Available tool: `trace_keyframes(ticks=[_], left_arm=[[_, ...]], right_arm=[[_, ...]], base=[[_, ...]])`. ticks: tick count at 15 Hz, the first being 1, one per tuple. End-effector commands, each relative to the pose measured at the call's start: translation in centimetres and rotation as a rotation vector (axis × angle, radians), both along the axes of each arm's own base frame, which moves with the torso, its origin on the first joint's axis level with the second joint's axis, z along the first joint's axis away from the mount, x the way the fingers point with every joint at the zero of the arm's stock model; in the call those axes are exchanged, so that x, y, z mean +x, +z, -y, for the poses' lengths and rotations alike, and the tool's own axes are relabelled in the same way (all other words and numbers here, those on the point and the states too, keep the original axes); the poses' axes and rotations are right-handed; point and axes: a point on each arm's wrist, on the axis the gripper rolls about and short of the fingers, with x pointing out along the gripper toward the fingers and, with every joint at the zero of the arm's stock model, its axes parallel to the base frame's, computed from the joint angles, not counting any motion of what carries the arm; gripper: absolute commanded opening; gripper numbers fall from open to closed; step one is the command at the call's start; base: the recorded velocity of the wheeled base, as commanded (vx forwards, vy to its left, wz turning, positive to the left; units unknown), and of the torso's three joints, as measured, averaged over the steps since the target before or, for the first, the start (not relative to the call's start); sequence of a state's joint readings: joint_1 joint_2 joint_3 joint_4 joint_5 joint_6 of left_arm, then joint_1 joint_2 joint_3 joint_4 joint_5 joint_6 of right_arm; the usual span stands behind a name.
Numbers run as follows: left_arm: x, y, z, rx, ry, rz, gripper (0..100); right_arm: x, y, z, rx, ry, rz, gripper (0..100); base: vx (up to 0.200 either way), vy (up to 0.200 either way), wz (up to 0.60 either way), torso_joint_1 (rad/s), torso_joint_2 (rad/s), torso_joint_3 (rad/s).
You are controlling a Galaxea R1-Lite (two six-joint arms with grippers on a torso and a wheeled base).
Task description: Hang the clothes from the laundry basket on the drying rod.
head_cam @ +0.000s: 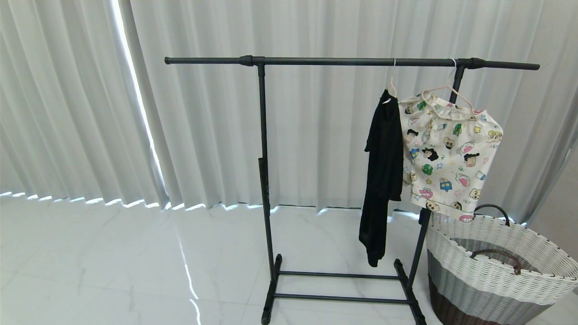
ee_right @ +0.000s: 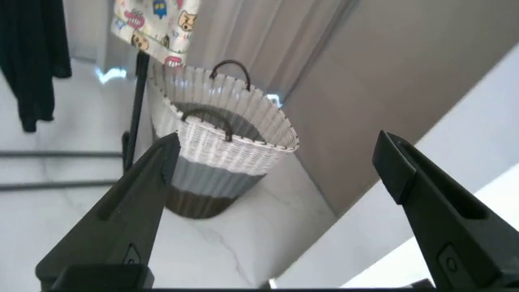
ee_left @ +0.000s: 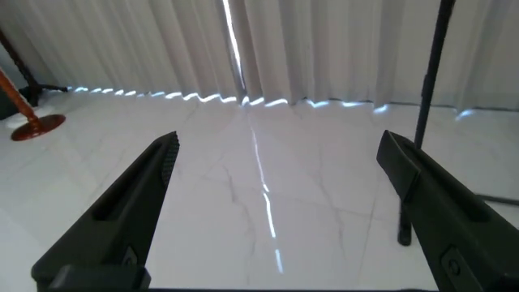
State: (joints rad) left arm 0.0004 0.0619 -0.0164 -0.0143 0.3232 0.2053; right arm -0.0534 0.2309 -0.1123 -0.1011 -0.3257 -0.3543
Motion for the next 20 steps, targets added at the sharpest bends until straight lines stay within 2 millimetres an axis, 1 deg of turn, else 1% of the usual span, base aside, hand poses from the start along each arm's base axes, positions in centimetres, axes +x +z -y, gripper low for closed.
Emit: trace_keyframes(ticks=[1, 2, 3, 4, 6, 7, 9, 11, 13, 16, 20], left_arm=[[-0.5, -0.2, 0.0, -0.01, 0.002, 0.062, 100], [-0.5, -0.3, 0.0, -0.026, 0.008, 0.066, 100], [-0.5, -0.3, 0.0, -0.029, 0.009, 0.067, 100], [-0.4, -0.4, 0.0, -0.033, -0.008, 0.067, 100], [-0.3, -0.3, 0.2, -0.048, -0.091, 0.083, 100], [-0.3, -0.3, 0.3, -0.072, -0.158, 0.088, 100], [-0.3, -0.5, 0.7, -0.17, -0.316, 0.08, 100], [-0.3, -0.8, 0.7, -0.168, -0.323, 0.048, 100], [-0.3, -0.8, 0.7, -0.163, -0.324, 0.047, 100], [-0.3, -0.8, 0.7, -0.183, -0.324, 0.05, 100], [-0.3, -0.8, 0.7, -0.186, -0.322, 0.051, 100]], right_arm=[[-1.0, -2.2, 0.1, -0.012, -0.058, 0.139, 100], [-1.0, -2.5, 0.2, -0.013, -0.118, 0.109, 100], [-1.0, -2.5, 0.2, 0.003, -0.118, 0.122, 100], [-1.0, -2.3, 0.1, 0.055, -0.093, 0.158, 100], [-0.9, -2.3, -0.2, 0.194, 0.096, 0.206, 100], [-0.8, -2.6, -0.4, 0.228, 0.16, 0.183, 100], [-0.8, -3.7, -0.4, 0.27, 0.184, 0.077, 100], [-0.8, -3.9, -0.6, 0.32, 0.275, 0.068, 100], [-0.8, -3.9, -0.6, 0.341, 0.267, 0.079, 100], [-0.9, -4.4, -0.6, 0.451, 0.243, 0.052, 100], [-0.9, -4.4, -0.6, 0.451, 0.243, 0.052, 100]], base=[[0.0, 0.0, 0.0, -0.139, 0.42, 0.271], [0.0, 0.0, 0.0, -0.08, 0.25, 0.168], [0.0, 0.0, 0.0, -0.041, 0.15, 0.095], [0.0, 0.0, 0.0, -0.022, 0.09, 0.046], [0.0, 0.0, 0.0, 0.0, 0.0, 0.0], [0.0, 0.0, 0.0, 0.0, 0.0, 0.0], [0.0, 0.0, 0.0, 0.0, 0.0, 0.0], [0.0, 0.0, 0.0, 0.0, 0.0, 0.0], [0.0, 0.0, 0.0, 0.0, 0.0, 0.0], [0.0, 0.0, 0.0, 0.0, 0.0, 0.0], [0.0, 0.0, 0.0, 0.0, 0.0, 0.0]])
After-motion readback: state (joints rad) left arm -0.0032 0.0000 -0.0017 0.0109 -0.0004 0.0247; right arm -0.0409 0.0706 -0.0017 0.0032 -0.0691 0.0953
